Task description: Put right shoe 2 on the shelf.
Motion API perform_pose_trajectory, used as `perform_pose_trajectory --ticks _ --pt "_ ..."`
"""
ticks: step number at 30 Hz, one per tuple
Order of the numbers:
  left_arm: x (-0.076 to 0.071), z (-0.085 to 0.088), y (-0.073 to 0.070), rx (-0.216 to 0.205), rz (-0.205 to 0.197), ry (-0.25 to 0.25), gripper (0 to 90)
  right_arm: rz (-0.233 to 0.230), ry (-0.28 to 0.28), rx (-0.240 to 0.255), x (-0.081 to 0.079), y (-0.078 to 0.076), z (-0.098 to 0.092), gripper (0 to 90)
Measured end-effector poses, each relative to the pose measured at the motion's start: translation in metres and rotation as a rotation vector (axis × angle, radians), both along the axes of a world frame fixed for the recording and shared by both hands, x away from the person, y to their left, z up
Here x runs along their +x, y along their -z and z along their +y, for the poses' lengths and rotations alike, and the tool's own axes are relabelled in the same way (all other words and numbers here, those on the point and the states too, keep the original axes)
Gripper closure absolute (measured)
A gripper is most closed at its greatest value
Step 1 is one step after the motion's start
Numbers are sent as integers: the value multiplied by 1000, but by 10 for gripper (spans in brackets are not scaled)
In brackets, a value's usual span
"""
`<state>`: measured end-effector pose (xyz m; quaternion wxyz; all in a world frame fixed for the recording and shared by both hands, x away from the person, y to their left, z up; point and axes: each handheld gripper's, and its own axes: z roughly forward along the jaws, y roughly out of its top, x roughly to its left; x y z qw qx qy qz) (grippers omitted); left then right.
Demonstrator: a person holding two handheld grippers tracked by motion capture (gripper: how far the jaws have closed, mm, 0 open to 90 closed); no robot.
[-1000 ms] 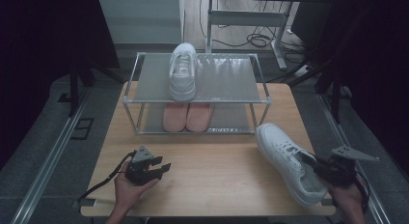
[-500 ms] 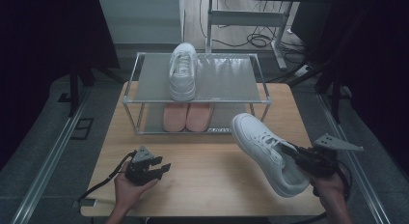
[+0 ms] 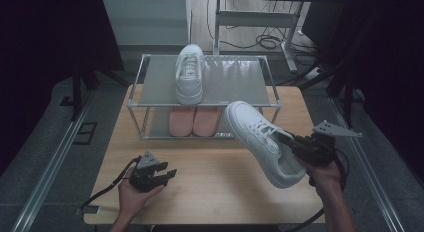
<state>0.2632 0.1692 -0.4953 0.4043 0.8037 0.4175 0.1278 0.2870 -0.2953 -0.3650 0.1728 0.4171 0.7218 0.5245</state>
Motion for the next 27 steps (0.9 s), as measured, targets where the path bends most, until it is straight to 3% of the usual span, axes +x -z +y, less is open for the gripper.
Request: perform_pose_trajectory --ticks 9,20,27 --pt "0 0 0 -3 -2 2 551 -27 24 23 21 -30 18 826" --pt "1 0 1 1 -3 5 549 -38 98 2 66 -68 52 825" --pt "1 1 0 -2 -3 6 549 -34 136 -8 92 -82 70 823"
